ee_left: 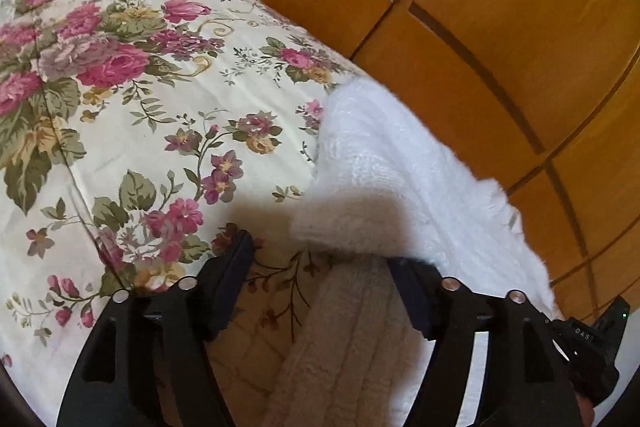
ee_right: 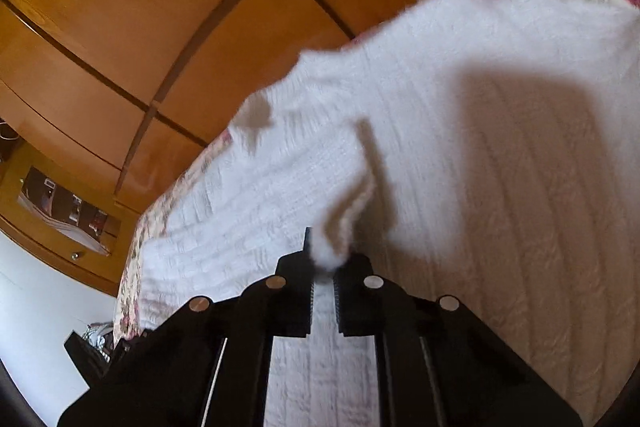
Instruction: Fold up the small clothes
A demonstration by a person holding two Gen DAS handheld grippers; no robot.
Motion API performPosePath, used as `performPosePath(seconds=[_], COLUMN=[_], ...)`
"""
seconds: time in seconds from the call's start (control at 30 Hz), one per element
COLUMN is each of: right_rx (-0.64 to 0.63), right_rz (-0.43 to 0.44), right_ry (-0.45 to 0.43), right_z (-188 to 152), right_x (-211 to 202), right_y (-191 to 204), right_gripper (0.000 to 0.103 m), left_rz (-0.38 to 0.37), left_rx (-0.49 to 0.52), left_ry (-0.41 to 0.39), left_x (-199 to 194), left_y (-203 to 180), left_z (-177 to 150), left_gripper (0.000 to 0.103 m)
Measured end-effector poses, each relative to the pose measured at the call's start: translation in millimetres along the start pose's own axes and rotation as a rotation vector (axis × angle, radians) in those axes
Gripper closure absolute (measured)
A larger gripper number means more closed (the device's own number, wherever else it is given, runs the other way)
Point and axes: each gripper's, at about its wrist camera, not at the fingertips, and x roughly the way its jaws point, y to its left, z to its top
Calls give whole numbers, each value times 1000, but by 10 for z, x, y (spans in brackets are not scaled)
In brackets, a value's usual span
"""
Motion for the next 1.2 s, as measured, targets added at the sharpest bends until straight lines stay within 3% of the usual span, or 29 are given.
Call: performPosePath(seconds=[0.1, 0.17, 0.3, 0.4, 0.5, 0.6, 0.77, 0.9, 0.93, 0.97, 1.0, 1.03, 1.07, 1.13, 1.2], right_rx=[-90, -111, -98, -71, -55, -41, -38, -41, -41, -41, -41, -42, -42, -44, -43], right_rz=[-53, -123, -145, -106, -80, -62, -57, -52, -50, -47, -44, -43, -42, -40, -39], right_ry=[-134, -167, -98, -89, -88, -93, -98, -103, -104, -105, -107, -109, -109, -110, -110], right_z=[85, 106, 26, 9, 7, -2, 2, -11, -16, -18, -19, -21, -20, -23, -22], right_x=[-286, -383, -251, -243, -241, -236, -224, -246, -258, -260, -260, -260, -260, -260, -259], right_y=[62, -22, -275, -353, -402, -431, -434, -450, -458, -461, -462, -462, -460, -457, -460], right_gripper=[97, 97, 97, 97, 97, 97, 97, 97, 97, 97, 97, 97, 97, 97, 97], left_rz=[2, 23, 56, 26, -39, -69, -73, -158, -201, -219, -275, -346, -394, -435, -373], left_rx=[9, 31, 56, 20, -80, -100, -41, -129, -175, -189, -203, -203, -156, -6, 125], left_ry=[6, 15, 25, 13, -72, -96, 41, 240, 283, 286, 303, 282, 205, 95, 57], left_x=[23, 54, 88, 6, -230, -274, 214, 796, 912, 921, 920, 832, 654, 347, 234], left_y=[-32, -73, -120, -61, 33, 11, -194, -171, -146, -145, -161, -204, -268, -420, -518], left_z=[-3, -1, 2, 19, 95, 268, 681, 816, 822, 830, 850, 886, 921, 929, 876], left_gripper=[32, 30, 29, 30, 30, 30, 30, 30, 36, 49, 80, 83, 86, 87, 87])
